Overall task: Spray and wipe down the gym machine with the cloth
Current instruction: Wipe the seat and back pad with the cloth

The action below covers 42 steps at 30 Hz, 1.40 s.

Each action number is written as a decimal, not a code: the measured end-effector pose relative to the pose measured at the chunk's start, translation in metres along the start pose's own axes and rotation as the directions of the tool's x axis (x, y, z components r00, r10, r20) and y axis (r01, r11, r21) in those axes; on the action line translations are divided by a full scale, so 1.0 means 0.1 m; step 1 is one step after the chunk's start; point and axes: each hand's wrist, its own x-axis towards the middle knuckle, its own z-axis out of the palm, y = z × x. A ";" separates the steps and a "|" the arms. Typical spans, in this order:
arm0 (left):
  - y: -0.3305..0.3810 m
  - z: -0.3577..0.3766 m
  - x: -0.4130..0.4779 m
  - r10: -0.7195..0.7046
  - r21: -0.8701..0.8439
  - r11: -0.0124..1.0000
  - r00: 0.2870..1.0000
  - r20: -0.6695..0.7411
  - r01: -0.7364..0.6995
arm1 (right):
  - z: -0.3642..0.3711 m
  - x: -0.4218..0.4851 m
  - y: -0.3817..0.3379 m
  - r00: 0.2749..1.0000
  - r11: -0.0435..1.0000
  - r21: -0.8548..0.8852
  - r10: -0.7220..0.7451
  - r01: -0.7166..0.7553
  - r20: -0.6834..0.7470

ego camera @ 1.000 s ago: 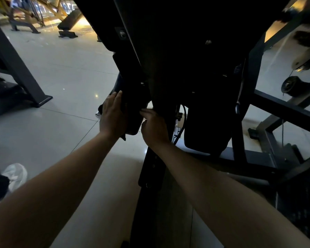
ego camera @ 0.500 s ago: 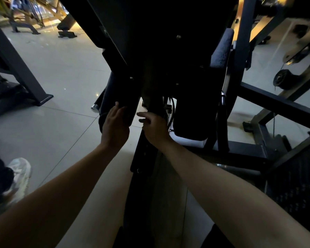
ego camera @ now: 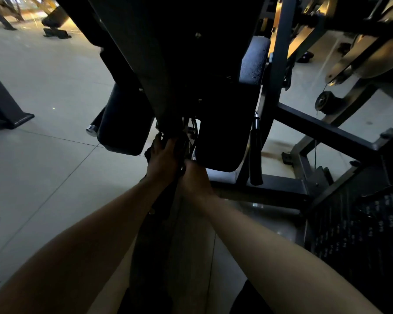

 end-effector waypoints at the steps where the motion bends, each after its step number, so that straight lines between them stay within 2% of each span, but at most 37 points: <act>1: -0.03 0.04 -0.01 0.005 0.049 0.999 1.000 -0.004 -0.005 | 0.01 -0.03 0.07 1.000 1.000 -0.002 0.015 -0.015 -0.007; 4: -0.08 0.04 -0.07 0.016 0.080 0.997 0.998 -0.064 -0.011 | 0.07 -0.12 0.21 0.999 0.999 -0.010 0.039 -0.039 -0.001; 8: -0.12 -0.05 -0.39 0.120 0.186 0.978 0.987 -0.106 -0.099 | 0.18 -0.18 0.23 0.999 0.997 0.063 0.051 -0.051 0.005; 11: -0.17 -0.12 -0.58 0.149 0.245 0.962 0.984 -0.099 -0.121 | 0.25 -0.17 0.19 0.997 0.992 0.103 0.075 -0.077 0.023; 14: -0.18 -0.15 -0.63 0.148 0.215 0.968 0.987 -0.058 -0.132 | 0.27 -0.17 0.23 0.997 0.988 0.129 0.077 -0.080 0.030; 19: -0.14 -0.17 -0.33 0.018 -0.034 0.999 0.997 -0.069 -0.021 | 0.39 -0.20 0.36 0.997 0.978 0.208 0.028 -0.012 -0.073; 22: 0.02 -0.14 -0.02 -0.128 -0.209 0.971 0.990 -0.067 0.111 | 0.48 -0.15 0.43 0.994 0.968 0.242 0.085 -0.067 -0.065; 24: 0.08 -0.11 0.09 -0.214 -0.258 0.947 0.975 -0.057 0.192 | 0.54 -0.13 0.48 0.994 0.979 0.183 0.097 -0.086 -0.057; 26: 0.06 -0.10 0.06 -0.226 -0.234 0.949 0.973 -0.046 0.210 | 0.59 -0.15 0.50 0.994 0.992 0.123 0.048 -0.035 -0.102; 29: -0.01 -0.17 -0.07 -0.195 -0.201 0.961 0.981 -0.011 0.189 | 0.69 -0.16 0.46 0.984 0.976 0.213 0.082 -0.047 -0.158; 34: -0.14 -0.25 -0.47 -0.174 -0.151 0.972 0.984 0.043 0.178 | 0.86 -0.19 0.38 0.965 0.899 0.424 0.199 -0.110 -0.172; 37: -0.27 -0.26 -0.74 -0.157 -0.146 0.976 0.986 0.057 0.164 | 0.90 -0.26 0.32 0.973 0.827 0.560 0.168 -0.053 -0.156; 42: -0.32 -0.24 -0.98 -0.175 -0.140 0.973 0.983 0.056 0.181 | 0.98 -0.26 0.32 0.955 0.786 0.617 0.164 0.026 -0.249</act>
